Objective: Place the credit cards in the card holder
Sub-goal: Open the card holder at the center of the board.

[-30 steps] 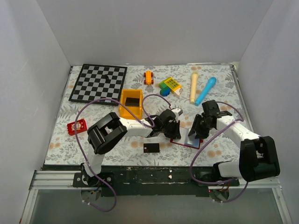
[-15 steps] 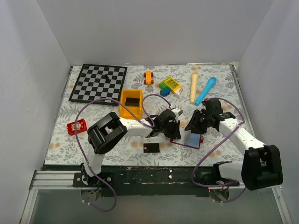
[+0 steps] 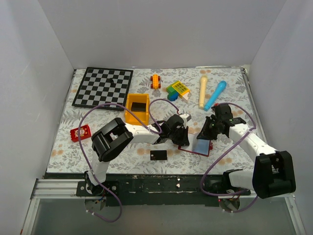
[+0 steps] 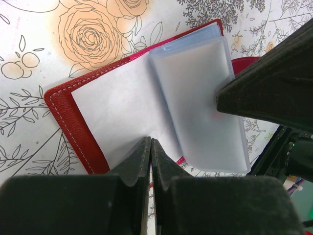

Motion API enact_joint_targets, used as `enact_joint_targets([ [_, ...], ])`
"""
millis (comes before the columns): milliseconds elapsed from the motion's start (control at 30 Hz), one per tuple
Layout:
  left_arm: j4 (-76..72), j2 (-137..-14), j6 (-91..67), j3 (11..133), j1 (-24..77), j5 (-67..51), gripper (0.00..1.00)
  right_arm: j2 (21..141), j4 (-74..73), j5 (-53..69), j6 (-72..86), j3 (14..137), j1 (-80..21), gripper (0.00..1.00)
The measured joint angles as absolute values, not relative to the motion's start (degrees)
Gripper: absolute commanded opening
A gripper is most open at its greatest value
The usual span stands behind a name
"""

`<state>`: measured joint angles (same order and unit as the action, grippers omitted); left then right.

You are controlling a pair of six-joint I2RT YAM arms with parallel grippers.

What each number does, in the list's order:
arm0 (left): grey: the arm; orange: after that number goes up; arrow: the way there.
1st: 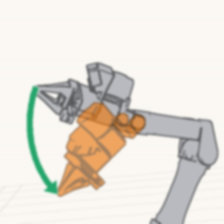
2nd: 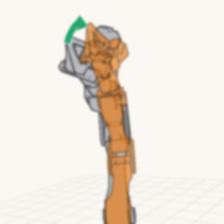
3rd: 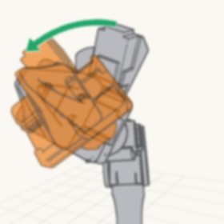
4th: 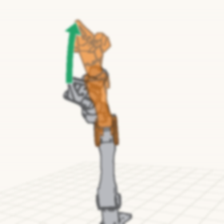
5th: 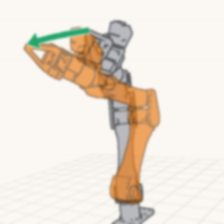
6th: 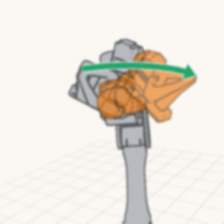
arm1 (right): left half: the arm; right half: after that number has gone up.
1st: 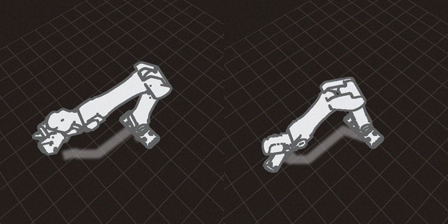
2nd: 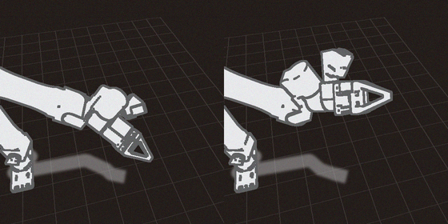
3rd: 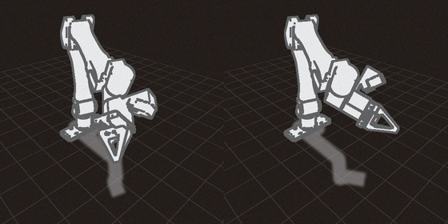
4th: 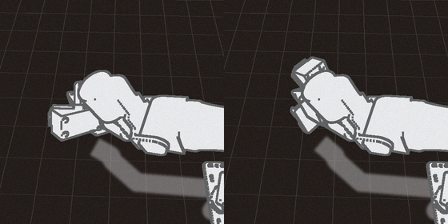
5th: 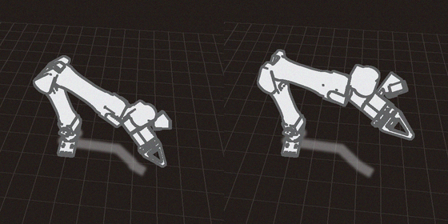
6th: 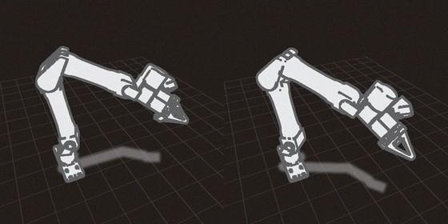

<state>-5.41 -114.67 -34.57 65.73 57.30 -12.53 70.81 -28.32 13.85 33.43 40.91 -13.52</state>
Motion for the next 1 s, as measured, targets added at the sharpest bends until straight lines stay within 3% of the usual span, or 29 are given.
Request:
enact_joint_targets([
  [500, -3.25, -110.91, -34.48, 63.24, 57.19, -11.14, 0.0, 77.03, -20.49, 19.9, 34.26, 39.94, -13.52, 0.01],
  [867, -2.57, -104.99, -34.48, 59.44, 56.14, -9.8, 0.0, 80.03, -16.91, 22.41, 34.7, 39.94, -13.52, 0.47],
  [1000, -2.55, -104.88, -34.48, 59.07, 55.81, -9.58, 0.0, 80.71, -14.09, 24.53, 34.98, 39.83, -13.52, 0.49],
])
